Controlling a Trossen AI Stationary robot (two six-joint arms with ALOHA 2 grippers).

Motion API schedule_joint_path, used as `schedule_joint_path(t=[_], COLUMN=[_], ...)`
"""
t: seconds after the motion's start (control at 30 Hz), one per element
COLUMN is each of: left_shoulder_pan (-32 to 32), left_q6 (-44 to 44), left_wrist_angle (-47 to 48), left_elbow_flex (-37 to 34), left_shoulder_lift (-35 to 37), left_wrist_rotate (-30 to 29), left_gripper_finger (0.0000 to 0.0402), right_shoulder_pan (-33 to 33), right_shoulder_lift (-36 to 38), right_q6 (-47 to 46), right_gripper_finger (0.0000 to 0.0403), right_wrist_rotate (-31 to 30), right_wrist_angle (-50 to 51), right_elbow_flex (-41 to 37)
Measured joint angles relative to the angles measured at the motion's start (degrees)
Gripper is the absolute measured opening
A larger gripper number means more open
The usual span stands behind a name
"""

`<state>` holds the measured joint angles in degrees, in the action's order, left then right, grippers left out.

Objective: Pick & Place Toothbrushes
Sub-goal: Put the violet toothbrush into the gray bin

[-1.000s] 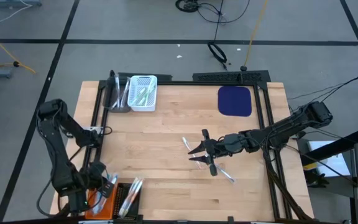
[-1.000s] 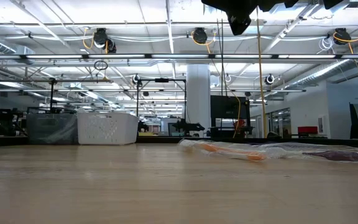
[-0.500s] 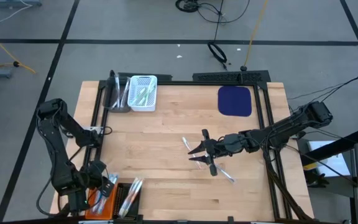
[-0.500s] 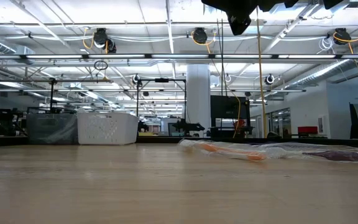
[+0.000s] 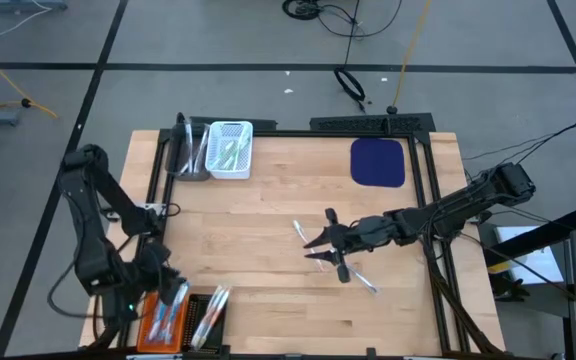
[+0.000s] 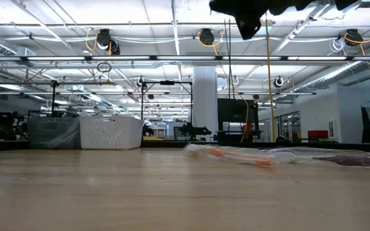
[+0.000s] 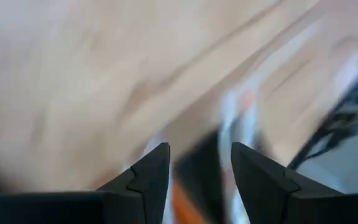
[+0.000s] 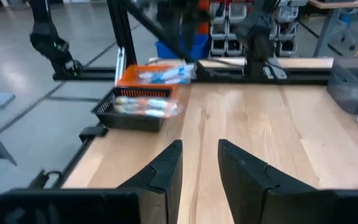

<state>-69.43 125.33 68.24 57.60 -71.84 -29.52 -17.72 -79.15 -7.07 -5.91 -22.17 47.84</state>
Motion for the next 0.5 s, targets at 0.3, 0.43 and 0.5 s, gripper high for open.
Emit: schedule_joint_path(t=[0.3,0.43,0.5], left_shoulder_pan=[9.01,15.15,18.2], left_q6=[-19.6,-27.88,-32.41], left_wrist_angle=[0.7,-2.24,-5.63], left_elbow_flex=[0.0,0.0,0.0], left_shoulder_lift=[4.93,3.91,3.03], left_wrist_rotate=[-23.49,-24.53,-24.44], left_gripper_finger=[0.0175,0.0175,0.0175], right_shoulder_pan=[0.0,-0.02,-0.02], right_shoulder_lift=[0.0,0.0,0.0], right_q6=[-4.26,-7.89,-9.9], right_gripper_finger=[0.0093,0.0093,0.0093], right_wrist_rotate=[-0.57,-4.58,-6.39], right_wrist_angle=[9.7,15.52,19.71], right_elbow_flex=[-0.01,-0.01,-0.01])
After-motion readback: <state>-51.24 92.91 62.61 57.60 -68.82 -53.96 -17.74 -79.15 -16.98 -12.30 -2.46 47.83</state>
